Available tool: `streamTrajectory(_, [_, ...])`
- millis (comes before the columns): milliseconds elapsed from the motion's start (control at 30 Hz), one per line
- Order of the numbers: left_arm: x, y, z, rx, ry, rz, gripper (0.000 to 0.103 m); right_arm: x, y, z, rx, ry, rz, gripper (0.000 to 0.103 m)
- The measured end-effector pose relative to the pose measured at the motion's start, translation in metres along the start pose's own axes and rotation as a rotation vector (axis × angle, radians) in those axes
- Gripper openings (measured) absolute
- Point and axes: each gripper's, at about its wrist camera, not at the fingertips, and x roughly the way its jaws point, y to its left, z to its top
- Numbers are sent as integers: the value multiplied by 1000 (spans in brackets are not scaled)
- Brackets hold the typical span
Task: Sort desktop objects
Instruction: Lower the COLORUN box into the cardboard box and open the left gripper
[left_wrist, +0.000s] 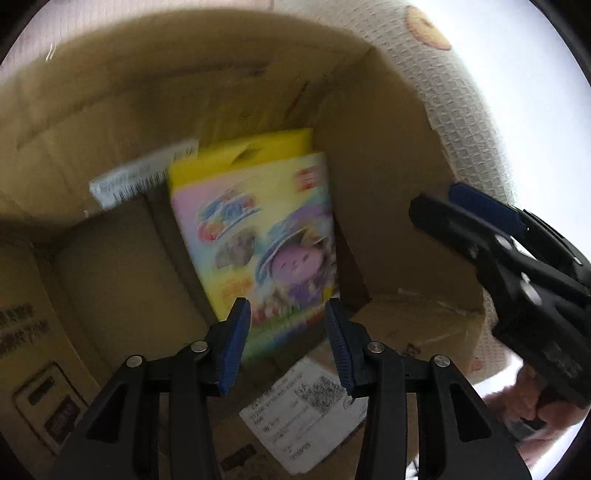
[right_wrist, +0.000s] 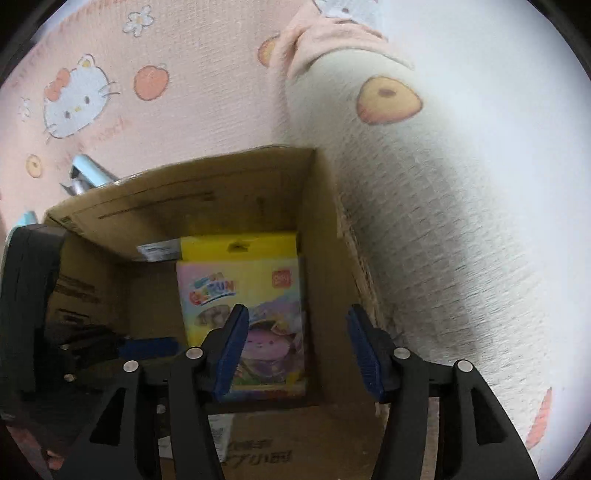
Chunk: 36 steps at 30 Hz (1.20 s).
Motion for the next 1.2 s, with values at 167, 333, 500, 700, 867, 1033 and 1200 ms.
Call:
streamTrajectory(167, [-16, -5, 6, 49, -58, 62, 46, -7, -1, -7, 10, 5, 25, 58])
streamTrajectory(333, [-5, 8, 8, -7, 27, 134, 46, 2, -2, -13, 31, 58, 54, 58])
streamTrajectory(500, [16, 33, -8, -126, 189, 198, 46, -2, -3, -15, 39, 39, 44, 56])
streamTrajectory(700, [45, 53, -14, -271, 289, 275, 9, 14, -2, -15, 43, 137, 122, 8])
streamTrajectory(867, [61, 84, -16, -443, 303, 286, 9, 46, 1, -16, 14, 286, 109, 8])
streamTrajectory(1033, [73, 90, -18, -466, 365, 239, 8, 69, 9, -10, -82, 373, 55, 8])
streamTrajectory(1200, [84, 96, -15, -510, 410, 265, 8, 92, 24, 1, -178, 472, 49, 8])
